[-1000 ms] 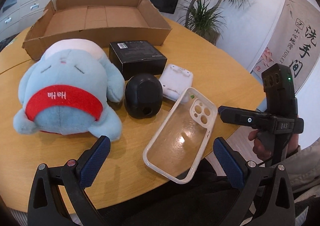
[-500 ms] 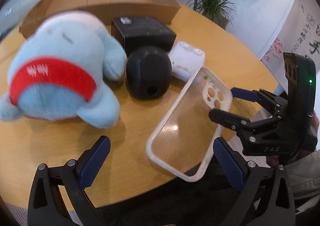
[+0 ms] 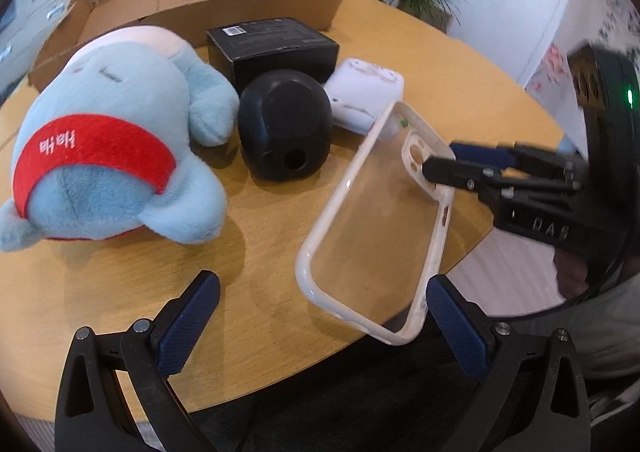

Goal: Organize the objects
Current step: 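Close the right gripper on the rim of the clear phone case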

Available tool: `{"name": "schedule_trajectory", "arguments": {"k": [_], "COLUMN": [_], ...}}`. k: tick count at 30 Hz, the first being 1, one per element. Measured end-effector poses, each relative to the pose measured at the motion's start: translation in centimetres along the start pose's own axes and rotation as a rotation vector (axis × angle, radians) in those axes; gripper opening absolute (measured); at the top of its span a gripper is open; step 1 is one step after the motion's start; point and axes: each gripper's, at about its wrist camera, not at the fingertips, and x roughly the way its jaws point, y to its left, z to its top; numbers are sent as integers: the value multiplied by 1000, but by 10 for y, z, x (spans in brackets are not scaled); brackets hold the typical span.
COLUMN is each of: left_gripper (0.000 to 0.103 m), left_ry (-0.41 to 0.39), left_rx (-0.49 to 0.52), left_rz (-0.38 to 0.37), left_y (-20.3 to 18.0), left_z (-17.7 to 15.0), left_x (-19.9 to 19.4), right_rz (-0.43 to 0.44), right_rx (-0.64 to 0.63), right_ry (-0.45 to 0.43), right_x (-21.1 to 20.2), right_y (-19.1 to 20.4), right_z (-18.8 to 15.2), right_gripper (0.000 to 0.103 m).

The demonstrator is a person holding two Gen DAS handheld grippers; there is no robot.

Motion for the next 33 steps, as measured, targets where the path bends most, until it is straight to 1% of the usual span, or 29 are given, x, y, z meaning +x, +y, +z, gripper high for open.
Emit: {"name": "schedule_trajectory", "arguments": {"k": [1, 2, 3, 4, 6, 7, 9, 10, 11, 14, 19, 21, 26, 33], "left_gripper": [101, 93, 82, 77, 62, 59, 48, 45, 40, 38, 37, 39, 39, 31], "left_ry": [-3, -11, -20, -23, -27, -27, -26, -27, -28, -29, -23, -21, -23, -52], "left_rx": [-15, -29, -42, -48, -49, -52, -52, -47, -39, -26, -43, -42, -38, -41], "left_rz": [-15, -30, -31, -20, 0, -5, -33, -38, -41, -39, -57, -46, -36, -38], "left_y": [3, 5, 8, 9, 9, 9, 10, 8, 6, 3, 6, 5, 4, 7], "left_z": [3, 4, 6, 7, 8, 9, 10, 10, 12, 14, 14, 15, 16, 20], "left_x": [-1, -2, -3, -3, -5, -6, -4, -5, -4, -4, -4, -3, -3, -7], "right_rz": [10, 21, 18, 15, 22, 26, 27, 29, 24, 15, 15, 13, 16, 0], "right_rx": [-1, -2, -3, -3, 4, 10, 22, 29, 32, 36, 38, 34, 37, 45], "right_ry": [-1, 0, 1, 0, -2, -2, -4, -4, -4, -4, -7, -7, -5, -1], "right_x": [0, -1, -1, 0, -1, -1, -1, -1, -1, -1, -1, -1, -1, -2], "right_y": [0, 1, 1, 1, -1, -2, -5, -6, -8, -11, -13, -14, -16, -17], "right_z": [0, -1, -1, -1, -1, -1, -1, -1, -1, 1, 1, 1, 1, 3], "right_gripper": [33, 30, 27, 26, 24, 24, 18, 15, 13, 9, 9, 9, 9, 8]}}
